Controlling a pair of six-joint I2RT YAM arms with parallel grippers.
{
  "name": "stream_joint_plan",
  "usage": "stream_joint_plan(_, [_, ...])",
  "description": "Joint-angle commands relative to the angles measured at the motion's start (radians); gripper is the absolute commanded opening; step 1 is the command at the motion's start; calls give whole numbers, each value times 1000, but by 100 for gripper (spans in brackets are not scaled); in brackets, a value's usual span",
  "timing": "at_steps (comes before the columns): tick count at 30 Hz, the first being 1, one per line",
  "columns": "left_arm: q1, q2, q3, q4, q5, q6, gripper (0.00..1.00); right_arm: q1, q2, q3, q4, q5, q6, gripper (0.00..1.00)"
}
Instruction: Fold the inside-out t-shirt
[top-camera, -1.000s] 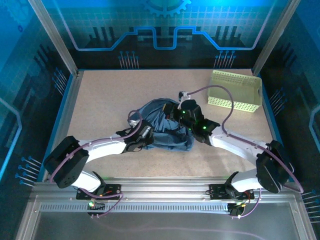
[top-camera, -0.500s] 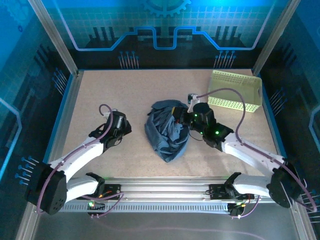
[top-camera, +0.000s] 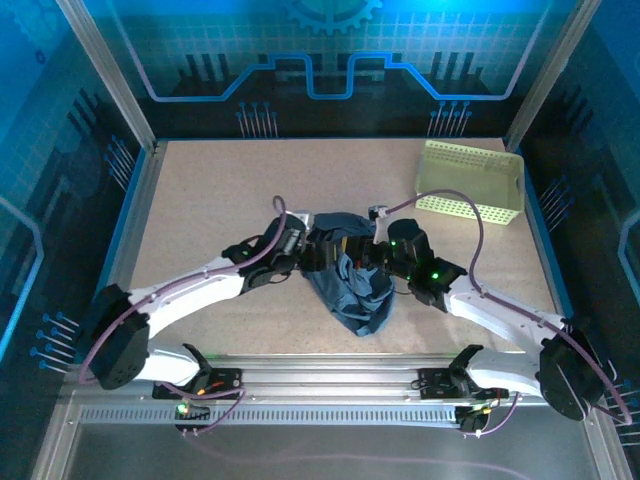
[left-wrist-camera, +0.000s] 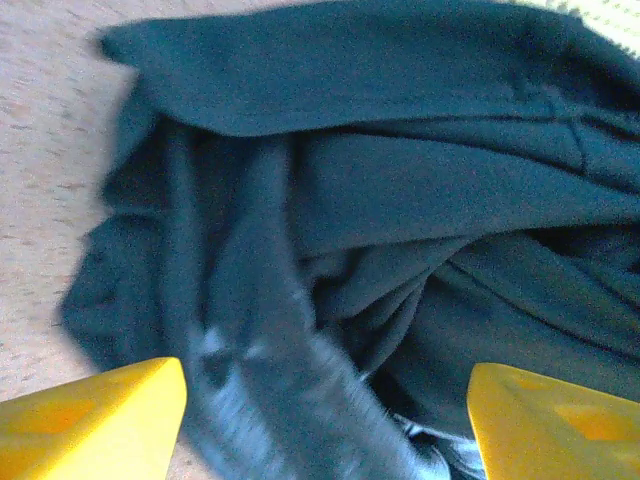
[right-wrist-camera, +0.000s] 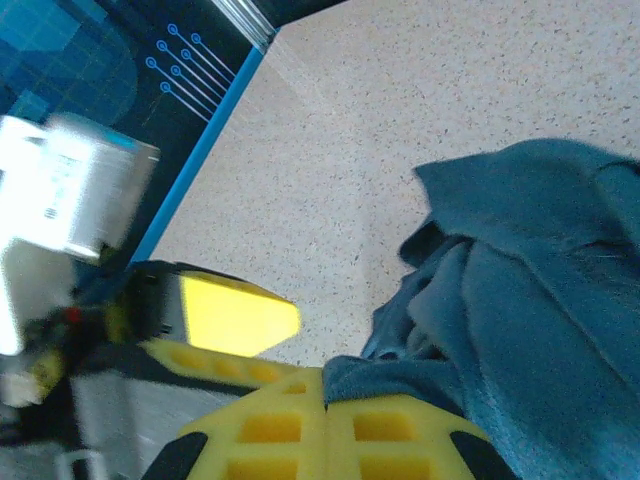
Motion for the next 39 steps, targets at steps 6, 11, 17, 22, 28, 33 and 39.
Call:
stream_joint_plan(6, [-42,127,51,52,5,38,75,-3,-127,-15,-13,-5,-46,0])
stream_joint_plan(11, [-43,211,102,24,-59,44,67,-1,-138,-24,7,-41,-24,0])
stream_joint_plan(17, [-40,211,117,13,-117,29,8,-11,-161,-23,-95,64,-39,0])
stream_joint_plan(22, [-14,79,17,73,-81,22,0,-74,-144,-43,-174,112,-77,0])
stream_joint_plan(28, [111,-117,-211,299,237,-33,0,-100,-43,-51,-233,124,-154,0])
stream_joint_plan(33, [121,-158,-251,307,309,-13,0,-52,-32,-41,-222,64,-198,43])
stream_joint_plan(39, [122,-177,-263,311,293,-16,0,93,-35,48,-323,199,-203,68])
